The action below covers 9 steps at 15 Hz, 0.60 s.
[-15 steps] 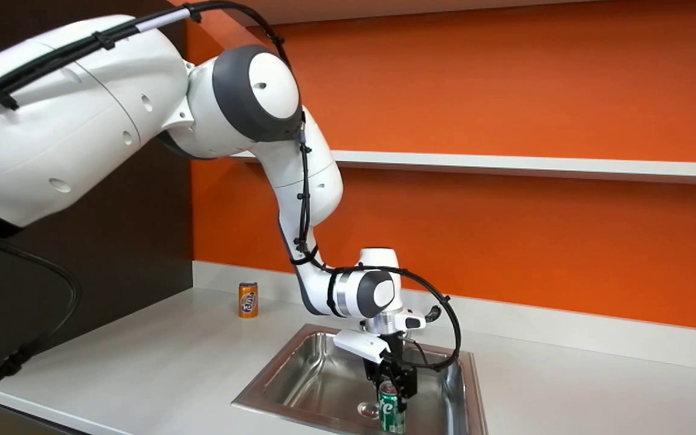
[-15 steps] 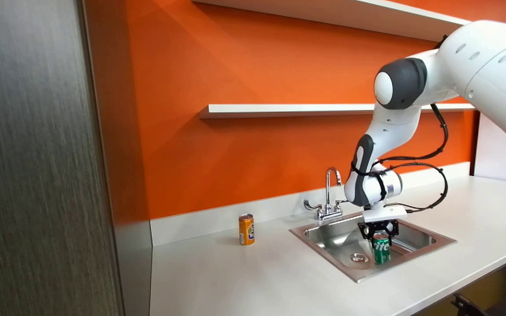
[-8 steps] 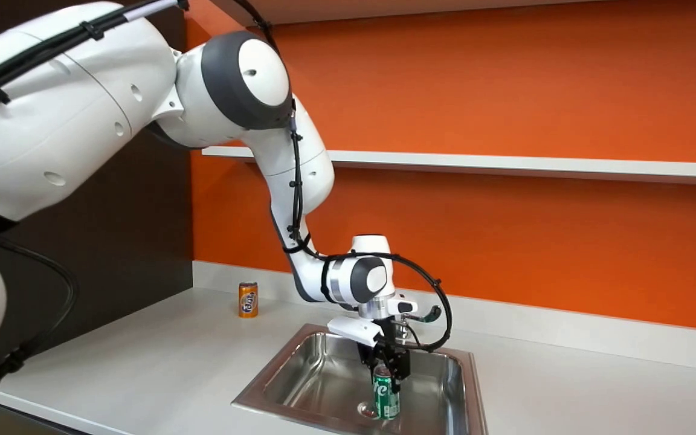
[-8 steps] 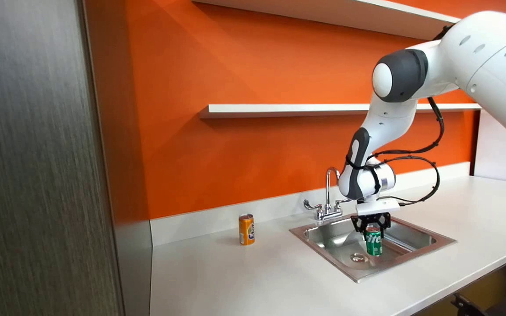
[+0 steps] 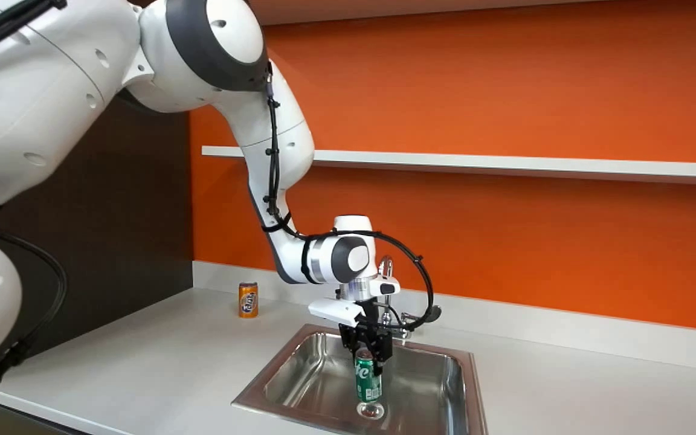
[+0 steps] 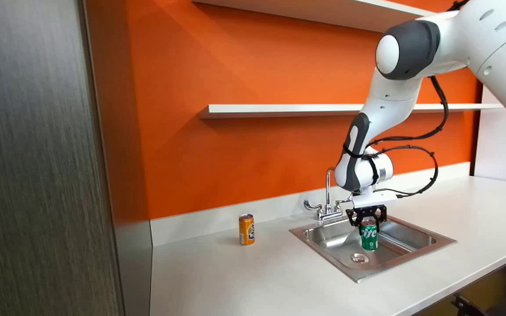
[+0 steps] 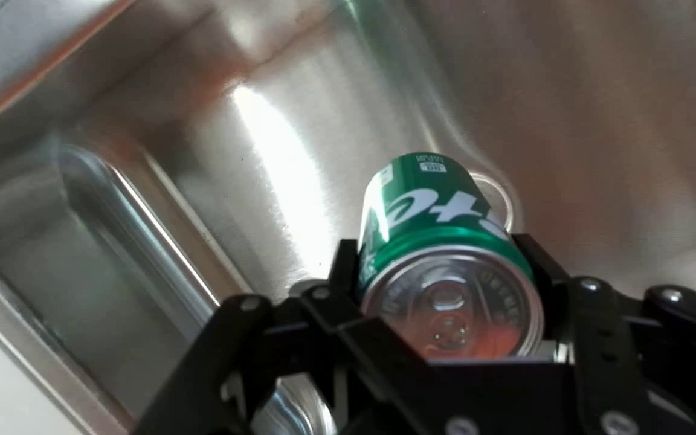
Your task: Pick up the can from the sink and put it on the counter
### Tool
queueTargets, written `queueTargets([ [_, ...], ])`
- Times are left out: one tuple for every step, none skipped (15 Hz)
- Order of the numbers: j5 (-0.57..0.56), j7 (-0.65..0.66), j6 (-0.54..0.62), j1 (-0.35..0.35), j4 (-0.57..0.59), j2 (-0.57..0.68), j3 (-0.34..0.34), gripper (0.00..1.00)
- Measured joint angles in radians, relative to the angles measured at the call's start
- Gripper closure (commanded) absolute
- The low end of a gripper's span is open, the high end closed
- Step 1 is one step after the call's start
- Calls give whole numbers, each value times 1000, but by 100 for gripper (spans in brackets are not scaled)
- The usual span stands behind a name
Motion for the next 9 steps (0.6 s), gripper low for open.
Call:
queueTargets([
  [-4, 0, 0, 12, -22, -23, -3, 61],
  [-10, 1, 0, 25, -45, -48, -5, 61],
  [-23, 5, 0, 40, -69, -76, -7, 61],
  [-36, 7, -1, 53, -90, -103, -8, 61],
  [-50, 11, -2, 67, -109, -129, -9, 61],
  [-70, 18, -4, 82, -129, -155, -10, 61],
  [-89, 25, -7, 97, -146, -178, -10, 61],
  [-113, 34, -12, 114, -163, -202, -10, 61],
  [-136, 44, -19, 132, -179, -224, -10, 61],
])
